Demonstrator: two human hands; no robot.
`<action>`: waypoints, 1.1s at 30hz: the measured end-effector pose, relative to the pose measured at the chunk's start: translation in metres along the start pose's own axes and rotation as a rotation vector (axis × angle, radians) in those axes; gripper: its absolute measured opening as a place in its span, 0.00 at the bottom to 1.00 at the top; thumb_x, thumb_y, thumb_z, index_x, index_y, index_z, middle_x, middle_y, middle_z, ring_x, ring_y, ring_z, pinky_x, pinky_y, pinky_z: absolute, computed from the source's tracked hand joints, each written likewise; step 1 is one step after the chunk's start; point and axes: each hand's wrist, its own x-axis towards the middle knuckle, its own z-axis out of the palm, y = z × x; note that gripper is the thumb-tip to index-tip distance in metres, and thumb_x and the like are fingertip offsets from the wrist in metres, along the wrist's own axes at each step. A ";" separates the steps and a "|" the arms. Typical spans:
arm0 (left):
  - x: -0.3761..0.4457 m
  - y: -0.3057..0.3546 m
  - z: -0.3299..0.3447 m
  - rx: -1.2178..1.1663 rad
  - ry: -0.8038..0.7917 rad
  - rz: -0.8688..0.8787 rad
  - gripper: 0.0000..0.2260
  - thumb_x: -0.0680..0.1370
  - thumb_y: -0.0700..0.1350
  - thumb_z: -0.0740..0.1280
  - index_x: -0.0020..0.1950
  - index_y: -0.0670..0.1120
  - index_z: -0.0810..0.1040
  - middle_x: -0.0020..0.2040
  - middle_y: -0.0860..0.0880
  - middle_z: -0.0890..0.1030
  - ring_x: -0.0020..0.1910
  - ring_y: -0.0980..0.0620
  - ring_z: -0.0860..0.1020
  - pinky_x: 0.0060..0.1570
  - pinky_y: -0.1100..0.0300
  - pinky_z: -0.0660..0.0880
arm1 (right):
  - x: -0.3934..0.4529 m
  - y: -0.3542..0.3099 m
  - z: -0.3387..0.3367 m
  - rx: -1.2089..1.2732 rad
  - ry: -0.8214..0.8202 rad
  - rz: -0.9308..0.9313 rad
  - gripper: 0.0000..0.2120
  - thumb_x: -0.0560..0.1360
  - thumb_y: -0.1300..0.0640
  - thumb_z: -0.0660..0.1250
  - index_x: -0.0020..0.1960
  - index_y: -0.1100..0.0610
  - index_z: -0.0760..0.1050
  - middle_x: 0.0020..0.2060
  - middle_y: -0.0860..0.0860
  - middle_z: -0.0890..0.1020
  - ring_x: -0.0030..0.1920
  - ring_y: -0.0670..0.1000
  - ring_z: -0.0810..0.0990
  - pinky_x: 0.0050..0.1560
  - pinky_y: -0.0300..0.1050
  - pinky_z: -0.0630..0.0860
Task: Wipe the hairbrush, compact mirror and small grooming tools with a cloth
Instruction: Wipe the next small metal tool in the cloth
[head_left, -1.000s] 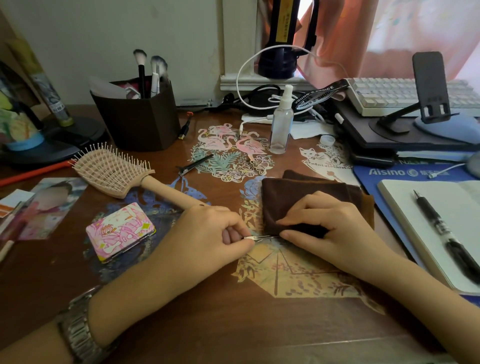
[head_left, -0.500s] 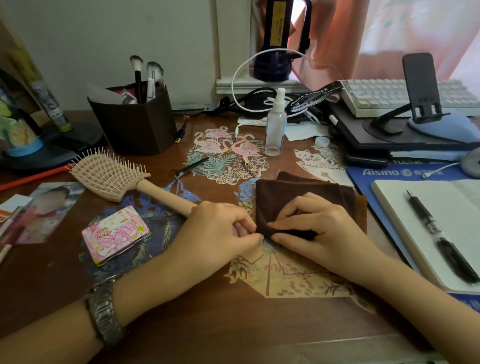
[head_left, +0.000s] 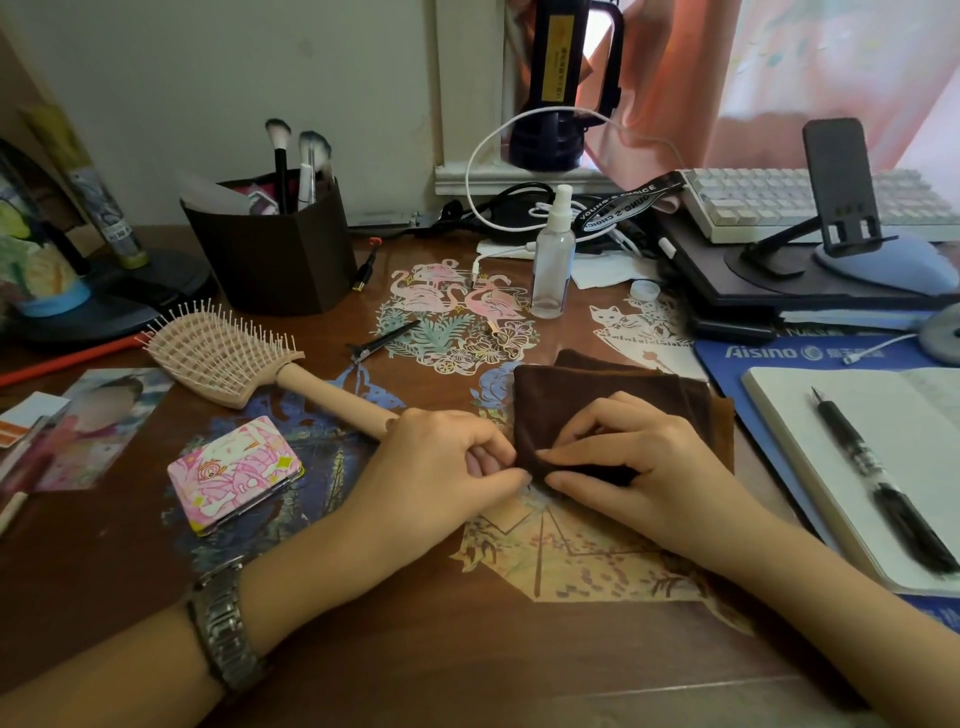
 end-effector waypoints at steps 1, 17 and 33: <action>0.000 0.000 -0.001 -0.003 -0.002 0.005 0.05 0.67 0.46 0.78 0.38 0.48 0.84 0.35 0.54 0.81 0.38 0.55 0.80 0.37 0.67 0.75 | 0.000 0.000 0.000 -0.003 -0.003 0.001 0.13 0.74 0.44 0.65 0.53 0.48 0.83 0.46 0.41 0.79 0.47 0.46 0.77 0.45 0.45 0.77; -0.010 -0.002 -0.046 0.038 -0.158 -0.117 0.03 0.67 0.47 0.77 0.38 0.51 0.85 0.31 0.53 0.81 0.38 0.57 0.80 0.34 0.73 0.73 | 0.000 0.001 0.000 0.006 -0.016 0.016 0.12 0.73 0.44 0.67 0.52 0.48 0.83 0.46 0.41 0.79 0.46 0.46 0.77 0.47 0.44 0.76; 0.019 -0.031 -0.095 -0.084 0.110 -0.368 0.06 0.64 0.49 0.78 0.37 0.50 0.84 0.36 0.54 0.84 0.38 0.59 0.82 0.41 0.60 0.78 | 0.001 0.001 -0.001 0.016 -0.036 0.051 0.12 0.72 0.40 0.65 0.51 0.43 0.82 0.46 0.36 0.77 0.49 0.43 0.77 0.48 0.38 0.75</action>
